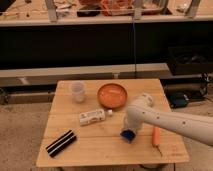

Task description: Wipe the white sponge on the table

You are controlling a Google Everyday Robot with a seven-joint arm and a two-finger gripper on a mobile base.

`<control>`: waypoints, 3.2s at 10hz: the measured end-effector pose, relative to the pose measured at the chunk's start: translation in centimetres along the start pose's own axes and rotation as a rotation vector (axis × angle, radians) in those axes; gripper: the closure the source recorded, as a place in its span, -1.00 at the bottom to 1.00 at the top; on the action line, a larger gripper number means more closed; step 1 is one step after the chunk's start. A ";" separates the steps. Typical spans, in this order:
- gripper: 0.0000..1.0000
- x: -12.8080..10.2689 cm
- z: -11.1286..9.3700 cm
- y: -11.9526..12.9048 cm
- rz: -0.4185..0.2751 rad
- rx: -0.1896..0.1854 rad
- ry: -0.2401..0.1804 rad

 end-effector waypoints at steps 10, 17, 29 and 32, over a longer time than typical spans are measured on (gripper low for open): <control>0.91 -8.8 2.0 -4.1 -0.139 -0.041 -0.004; 0.91 -2.7 1.0 -7.8 -0.171 -0.046 0.011; 0.91 -5.8 1.2 0.0 -0.050 -0.031 0.015; 0.91 -8.2 2.1 -3.1 -0.109 -0.058 0.008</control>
